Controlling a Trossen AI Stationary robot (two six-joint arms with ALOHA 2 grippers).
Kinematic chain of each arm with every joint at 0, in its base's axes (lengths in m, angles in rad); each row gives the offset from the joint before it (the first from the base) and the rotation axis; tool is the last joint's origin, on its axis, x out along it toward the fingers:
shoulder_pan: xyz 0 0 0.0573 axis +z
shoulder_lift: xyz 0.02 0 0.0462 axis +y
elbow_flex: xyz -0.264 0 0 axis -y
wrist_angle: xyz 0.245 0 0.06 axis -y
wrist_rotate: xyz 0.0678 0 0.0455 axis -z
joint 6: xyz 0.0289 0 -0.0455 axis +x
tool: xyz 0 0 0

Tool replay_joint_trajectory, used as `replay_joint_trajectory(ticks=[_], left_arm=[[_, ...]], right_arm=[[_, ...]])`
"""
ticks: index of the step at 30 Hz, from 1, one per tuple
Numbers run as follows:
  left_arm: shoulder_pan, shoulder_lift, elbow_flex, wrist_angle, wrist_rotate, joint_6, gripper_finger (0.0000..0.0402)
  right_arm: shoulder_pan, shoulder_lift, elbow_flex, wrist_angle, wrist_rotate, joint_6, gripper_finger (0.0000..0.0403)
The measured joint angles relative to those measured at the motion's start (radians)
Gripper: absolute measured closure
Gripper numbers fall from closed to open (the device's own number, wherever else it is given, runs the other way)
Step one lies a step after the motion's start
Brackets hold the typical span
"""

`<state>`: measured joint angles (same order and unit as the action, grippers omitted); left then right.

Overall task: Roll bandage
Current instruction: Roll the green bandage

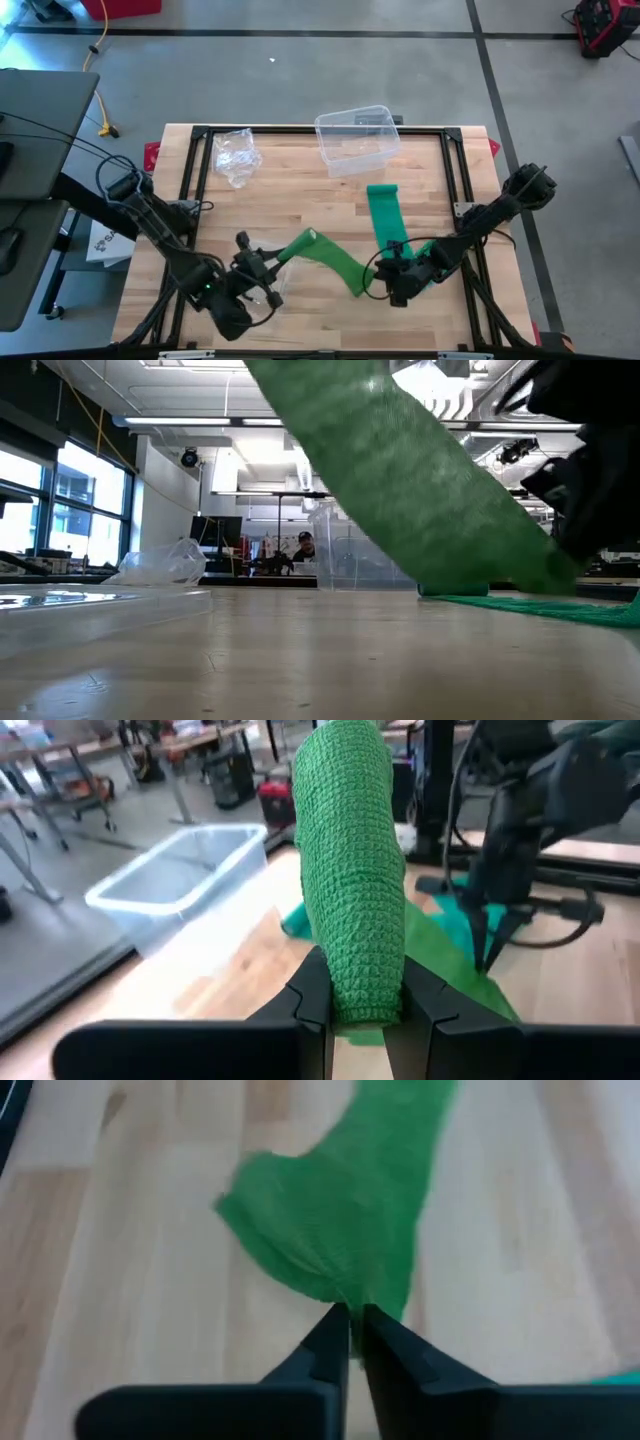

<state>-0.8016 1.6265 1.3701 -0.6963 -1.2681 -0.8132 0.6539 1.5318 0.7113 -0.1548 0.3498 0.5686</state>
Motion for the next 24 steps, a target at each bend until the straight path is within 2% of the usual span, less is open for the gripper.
replay_joint_trajectory(ticks=[4, 8, 10, 12, 17, 22, 24], left_arm=[[0.022, 0.039, 0.0, -0.086, 0.054, -0.144, 0.0355], [0.035, 0.057, 0.0, -0.228, 0.062, -0.314, 0.0355], [0.039, 0.062, 0.0, -0.283, 0.062, -0.372, 0.0355], [0.043, 0.062, 0.0, -0.319, 0.063, -0.408, 0.0355], [0.045, 0.061, 0.0, -0.332, 0.062, -0.416, 0.0355], [0.045, 0.061, 0.0, -0.34, 0.083, -0.415, 0.0355], [0.045, 0.061, 0.0, -0.346, 0.087, -0.415, 0.0355]], right_arm=[[0.007, 0.0, 0.019, -0.1, -0.085, 0.006, 0.0312], [0.001, 0.0, 0.102, -0.274, -0.219, 0.012, 0.0241], [0.001, 0.0, 0.14, -0.286, -0.229, 0.0, 0.022], [0.008, 0.0, 0.16, -0.233, -0.214, -0.087, 0.0213], [0.0, 0.049, 0.161, -0.091, -0.082, -0.311, 0.0219], [-0.046, 0.187, 0.161, 0.086, -0.089, -0.477, 0.0246], [-0.062, 0.245, 0.178, 0.09, -0.093, -0.53, 0.0258]])
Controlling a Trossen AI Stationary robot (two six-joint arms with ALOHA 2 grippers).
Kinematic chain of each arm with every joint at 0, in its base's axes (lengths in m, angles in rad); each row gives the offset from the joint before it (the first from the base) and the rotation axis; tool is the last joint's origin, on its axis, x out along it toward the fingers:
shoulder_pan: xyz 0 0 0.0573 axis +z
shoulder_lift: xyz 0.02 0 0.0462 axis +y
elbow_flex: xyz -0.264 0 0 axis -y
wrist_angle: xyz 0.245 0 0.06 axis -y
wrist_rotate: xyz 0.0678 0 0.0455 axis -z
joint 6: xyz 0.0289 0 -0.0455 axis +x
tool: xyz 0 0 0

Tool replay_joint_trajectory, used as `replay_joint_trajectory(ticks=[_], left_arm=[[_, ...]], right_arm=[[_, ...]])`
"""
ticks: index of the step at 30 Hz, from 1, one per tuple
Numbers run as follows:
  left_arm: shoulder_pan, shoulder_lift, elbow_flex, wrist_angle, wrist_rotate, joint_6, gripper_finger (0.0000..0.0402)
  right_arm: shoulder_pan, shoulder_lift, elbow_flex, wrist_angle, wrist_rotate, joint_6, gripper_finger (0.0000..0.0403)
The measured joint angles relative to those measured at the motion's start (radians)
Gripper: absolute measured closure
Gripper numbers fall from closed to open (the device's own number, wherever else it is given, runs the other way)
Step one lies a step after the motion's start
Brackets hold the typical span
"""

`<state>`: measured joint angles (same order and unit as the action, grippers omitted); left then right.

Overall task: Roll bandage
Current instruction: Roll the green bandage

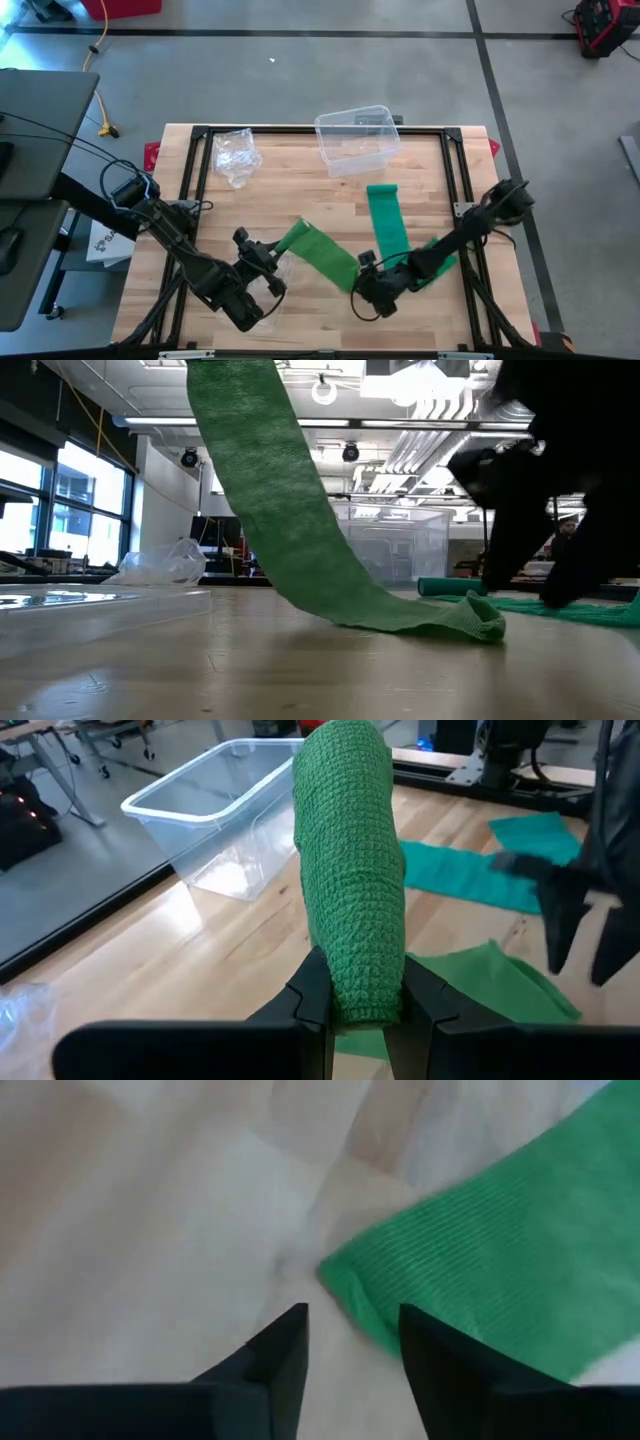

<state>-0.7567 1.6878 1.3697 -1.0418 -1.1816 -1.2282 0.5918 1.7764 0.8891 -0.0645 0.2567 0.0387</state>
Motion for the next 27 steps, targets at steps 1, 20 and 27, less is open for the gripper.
replay_joint_trajectory(ticks=[1, 20, 27], left_arm=[[0.0, 0.0, 0.0, -0.003, 0.003, 0.0, 0.0355], [0.025, -0.002, -0.049, -0.377, 0.073, -0.329, 0.0355], [0.038, -0.002, -0.21, -0.302, 0.093, -0.487, 0.0355]], right_arm=[[-0.008, 0.025, 0.013, -0.004, -0.001, -0.026, 0.0263], [0.11, 0.125, 0.275, -0.376, -0.13, 0.089, 0.04], [0.22, 0.126, 0.259, -0.338, -0.227, 0.111, 0.0401]])
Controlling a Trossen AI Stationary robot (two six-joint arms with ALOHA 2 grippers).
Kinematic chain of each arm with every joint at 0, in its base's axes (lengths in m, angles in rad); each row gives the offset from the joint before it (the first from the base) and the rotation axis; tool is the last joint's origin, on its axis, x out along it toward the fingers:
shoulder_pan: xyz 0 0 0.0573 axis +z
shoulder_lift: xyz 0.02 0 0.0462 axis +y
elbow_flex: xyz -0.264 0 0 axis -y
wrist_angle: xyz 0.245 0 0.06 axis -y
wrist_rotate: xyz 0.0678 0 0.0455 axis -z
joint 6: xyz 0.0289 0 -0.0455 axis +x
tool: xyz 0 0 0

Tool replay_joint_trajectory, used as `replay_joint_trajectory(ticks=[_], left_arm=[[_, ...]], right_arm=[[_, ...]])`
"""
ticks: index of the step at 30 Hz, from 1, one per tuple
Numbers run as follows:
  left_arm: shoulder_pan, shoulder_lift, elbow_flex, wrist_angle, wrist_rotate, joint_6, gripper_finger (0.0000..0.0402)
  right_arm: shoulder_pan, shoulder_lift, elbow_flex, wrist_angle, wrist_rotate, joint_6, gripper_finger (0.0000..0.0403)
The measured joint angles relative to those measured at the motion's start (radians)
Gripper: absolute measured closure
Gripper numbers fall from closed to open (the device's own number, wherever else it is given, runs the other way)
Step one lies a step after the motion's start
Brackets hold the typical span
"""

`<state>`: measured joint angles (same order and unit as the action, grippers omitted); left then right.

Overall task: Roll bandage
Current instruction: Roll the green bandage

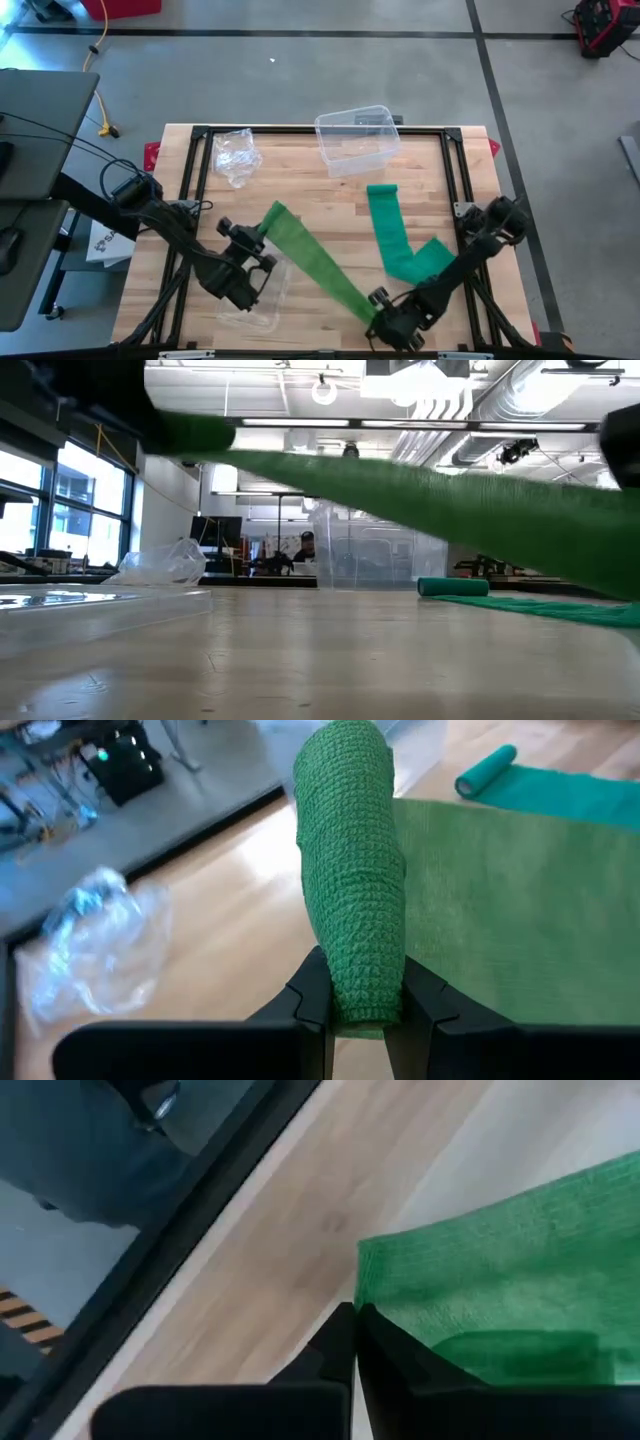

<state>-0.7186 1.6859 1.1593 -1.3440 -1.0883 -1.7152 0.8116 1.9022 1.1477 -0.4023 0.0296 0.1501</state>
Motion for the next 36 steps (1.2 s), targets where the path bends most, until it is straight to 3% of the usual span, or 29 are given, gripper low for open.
replay_joint_trajectory(ticks=[8, 12, 15, 21, 25, 31, 36], left_arm=[[-0.039, 0.001, -0.038, 0.173, 0.07, 0.045, 0.0355], [-0.078, -0.002, -0.038, 0.186, 0.145, -0.002, 0.0355], [-0.112, -0.002, -0.038, 0.186, 0.14, -0.051, 0.0355], [-0.137, -0.002, -0.038, 0.184, 0.133, -0.088, 0.0355], [-0.137, -0.001, -0.038, 0.186, 0.13, -0.088, 0.0355], [-0.137, 0.0, -0.038, 0.195, 0.111, -0.086, 0.0355], [-0.137, 0.0, -0.038, 0.203, 0.098, -0.069, 0.0355]], right_arm=[[-0.059, 0.004, -0.003, -0.055, 0.243, -0.23, 0.0402], [-0.17, 0.003, -0.021, -0.118, 0.224, -0.332, 0.0402], [-0.247, -0.002, -0.035, -0.131, 0.165, -0.32, 0.0402], [-0.304, -0.018, -0.02, -0.181, 0.047, -0.209, 0.039], [-0.287, -0.047, 0.013, -0.279, 0.045, -0.113, 0.033], [-0.266, -0.085, 0.021, -0.316, 0.045, 0.194, 0.0232], [-0.261, -0.089, 0.012, -0.3, 0.115, 0.461, 0.0212]])
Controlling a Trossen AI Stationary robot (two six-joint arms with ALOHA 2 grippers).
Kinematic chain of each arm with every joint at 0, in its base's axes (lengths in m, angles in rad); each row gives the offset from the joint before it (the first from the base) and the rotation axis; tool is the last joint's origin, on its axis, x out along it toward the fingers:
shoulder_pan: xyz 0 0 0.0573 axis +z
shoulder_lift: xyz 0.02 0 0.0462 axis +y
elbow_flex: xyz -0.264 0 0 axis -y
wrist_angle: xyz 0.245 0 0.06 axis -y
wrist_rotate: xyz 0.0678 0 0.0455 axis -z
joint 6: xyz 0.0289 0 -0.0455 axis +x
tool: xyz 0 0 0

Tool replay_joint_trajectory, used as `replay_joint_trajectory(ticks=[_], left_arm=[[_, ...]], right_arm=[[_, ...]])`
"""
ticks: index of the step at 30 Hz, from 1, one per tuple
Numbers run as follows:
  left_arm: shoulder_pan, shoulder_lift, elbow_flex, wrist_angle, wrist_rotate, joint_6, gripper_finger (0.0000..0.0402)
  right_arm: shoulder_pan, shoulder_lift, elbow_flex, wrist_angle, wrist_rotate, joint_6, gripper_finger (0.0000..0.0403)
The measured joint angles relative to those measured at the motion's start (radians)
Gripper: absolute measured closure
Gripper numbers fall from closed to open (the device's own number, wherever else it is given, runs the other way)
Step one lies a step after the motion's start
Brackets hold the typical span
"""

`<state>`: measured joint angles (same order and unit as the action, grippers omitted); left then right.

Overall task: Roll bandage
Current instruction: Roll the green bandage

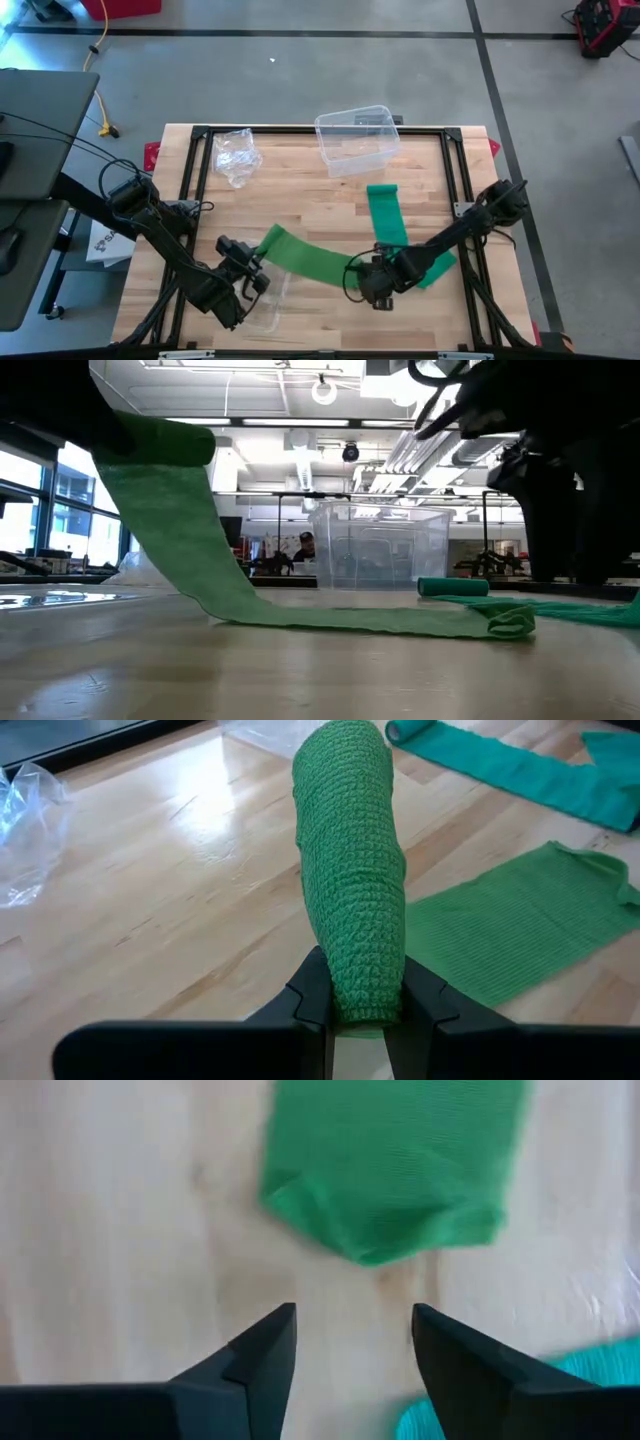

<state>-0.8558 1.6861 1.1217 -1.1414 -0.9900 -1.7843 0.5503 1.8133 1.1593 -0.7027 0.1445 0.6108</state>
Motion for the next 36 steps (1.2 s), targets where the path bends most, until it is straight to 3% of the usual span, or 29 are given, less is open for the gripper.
replay_joint_trajectory(ticks=[7, 11, 15, 18, 24, 30, 36], left_arm=[[0.0, 0.001, 0.0, 0.045, -0.017, 0.054, 0.0355], [0.0, 0.001, 0.0, 0.046, -0.032, 0.059, 0.0355], [0.0, 0.001, 0.0, 0.046, -0.04, 0.06, 0.0355], [0.0, 0.001, 0.0, 0.046, -0.04, 0.06, 0.0355], [-0.008, 0.001, 0.0, 0.039, -0.039, 0.061, 0.0355], [-0.042, 0.001, 0.0, 0.016, 0.016, 0.038, 0.0355], [-0.103, 0.003, 0.0, -0.154, 0.048, -0.148, 0.0355]], right_arm=[[-0.013, 0.0, -0.001, 0.039, 0.084, 0.26, 0.0211], [-0.032, 0.001, -0.008, 0.06, 0.14, 0.318, 0.0211], [-0.054, 0.022, -0.063, 0.131, 0.131, 0.321, 0.0217], [-0.061, 0.021, -0.109, 0.213, 0.133, 0.324, 0.0254], [-0.062, 0.016, -0.147, 0.196, 0.136, 0.321, 0.0389], [-0.029, -0.001, -0.146, 0.118, 0.116, 0.358, 0.0397], [0.046, -0.009, -0.169, 0.036, 0.141, 0.46, 0.0401]])
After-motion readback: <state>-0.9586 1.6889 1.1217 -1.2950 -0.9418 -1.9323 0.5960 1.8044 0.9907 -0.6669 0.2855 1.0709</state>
